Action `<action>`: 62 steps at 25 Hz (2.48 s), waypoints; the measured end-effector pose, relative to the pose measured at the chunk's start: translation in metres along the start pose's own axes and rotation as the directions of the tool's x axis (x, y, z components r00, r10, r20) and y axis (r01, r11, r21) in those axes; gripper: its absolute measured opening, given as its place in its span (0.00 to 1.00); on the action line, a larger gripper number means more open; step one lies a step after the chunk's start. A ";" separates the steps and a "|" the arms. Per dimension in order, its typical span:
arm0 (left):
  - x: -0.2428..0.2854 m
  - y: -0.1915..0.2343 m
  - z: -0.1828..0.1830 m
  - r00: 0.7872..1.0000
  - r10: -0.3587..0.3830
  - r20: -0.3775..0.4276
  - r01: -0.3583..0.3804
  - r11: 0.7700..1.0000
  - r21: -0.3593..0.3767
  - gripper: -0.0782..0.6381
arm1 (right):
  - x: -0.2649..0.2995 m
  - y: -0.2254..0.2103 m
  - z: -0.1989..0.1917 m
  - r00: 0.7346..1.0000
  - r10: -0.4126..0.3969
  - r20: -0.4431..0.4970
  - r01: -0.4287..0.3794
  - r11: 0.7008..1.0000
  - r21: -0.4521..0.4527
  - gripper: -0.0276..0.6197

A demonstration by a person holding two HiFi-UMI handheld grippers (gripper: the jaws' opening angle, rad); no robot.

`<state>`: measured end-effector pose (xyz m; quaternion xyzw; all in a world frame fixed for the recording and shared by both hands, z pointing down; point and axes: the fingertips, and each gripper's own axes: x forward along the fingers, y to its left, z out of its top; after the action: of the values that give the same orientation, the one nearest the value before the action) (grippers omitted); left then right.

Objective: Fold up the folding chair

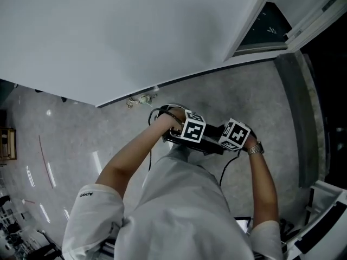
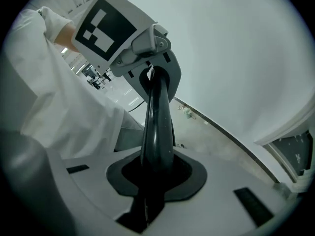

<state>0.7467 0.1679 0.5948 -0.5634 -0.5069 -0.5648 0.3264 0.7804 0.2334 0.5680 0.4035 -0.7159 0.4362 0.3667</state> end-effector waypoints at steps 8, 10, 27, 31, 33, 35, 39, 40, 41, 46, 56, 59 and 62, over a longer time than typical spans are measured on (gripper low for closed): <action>0.002 0.018 0.011 0.981 -0.122 0.150 0.129 0.991 -0.043 0.20 | -0.001 -0.018 -0.011 0.999 0.037 -0.032 -0.036 0.998 0.049 0.15; 0.001 0.014 0.014 0.976 -0.129 0.173 0.139 0.989 -0.048 0.20 | -0.001 -0.014 -0.013 0.997 0.057 -0.048 -0.055 0.998 0.041 0.15; -0.028 0.075 -0.059 0.973 0.142 0.182 -0.077 0.944 -0.321 0.20 | -0.004 -0.100 0.079 0.994 -0.019 -0.108 -0.019 0.938 -0.345 0.14; -0.043 0.098 -0.071 0.964 0.213 0.161 -0.145 0.924 -0.354 0.20 | -0.015 -0.122 0.100 0.993 -0.056 -0.102 0.010 0.912 -0.409 0.14; -0.048 0.109 -0.079 0.959 0.239 0.152 -0.169 0.913 -0.371 0.20 | -0.019 -0.133 0.111 0.993 -0.073 -0.096 0.024 0.900 -0.435 0.14; -0.052 0.118 -0.084 0.957 0.252 0.146 -0.179 0.903 -0.391 0.20 | -0.020 -0.144 0.119 0.993 -0.070 -0.099 0.018 0.893 -0.450 0.14; -0.059 0.132 -0.087 0.953 0.254 0.166 -0.163 0.890 -0.425 0.20 | -0.024 -0.165 0.128 0.991 -0.064 -0.114 0.000 0.873 -0.487 0.15; -0.060 0.137 -0.089 0.952 0.261 0.160 -0.171 0.887 -0.430 0.20 | -0.026 -0.171 0.132 0.991 -0.068 -0.117 0.000 0.866 -0.500 0.16; -0.062 0.144 -0.091 0.950 0.273 0.149 -0.186 0.883 -0.431 0.20 | -0.027 -0.178 0.136 0.990 -0.069 -0.121 -0.002 0.861 -0.508 0.16; -0.073 0.192 -0.108 0.944 0.303 0.135 -0.207 0.857 -0.472 0.20 | -0.035 -0.223 0.157 0.992 -0.077 -0.102 0.013 0.858 -0.513 0.17; -0.087 0.259 -0.143 0.953 0.261 0.155 -0.161 0.867 -0.471 0.20 | -0.043 -0.291 0.201 0.992 -0.115 -0.053 0.072 0.852 -0.518 0.22; -0.089 0.275 -0.149 0.955 0.254 0.150 -0.157 0.869 -0.469 0.20 | -0.052 -0.309 0.208 0.989 -0.132 -0.066 0.079 0.853 -0.517 0.24; -0.092 0.289 -0.158 0.957 0.257 0.136 -0.166 0.867 -0.469 0.20 | -0.070 -0.323 0.220 0.985 -0.167 -0.050 0.114 0.833 -0.541 0.29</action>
<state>0.9845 -0.0780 0.5884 -0.7283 -0.3257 -0.5704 0.1954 1.0610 -0.0462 0.5352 0.3153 -0.7593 0.2095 0.5293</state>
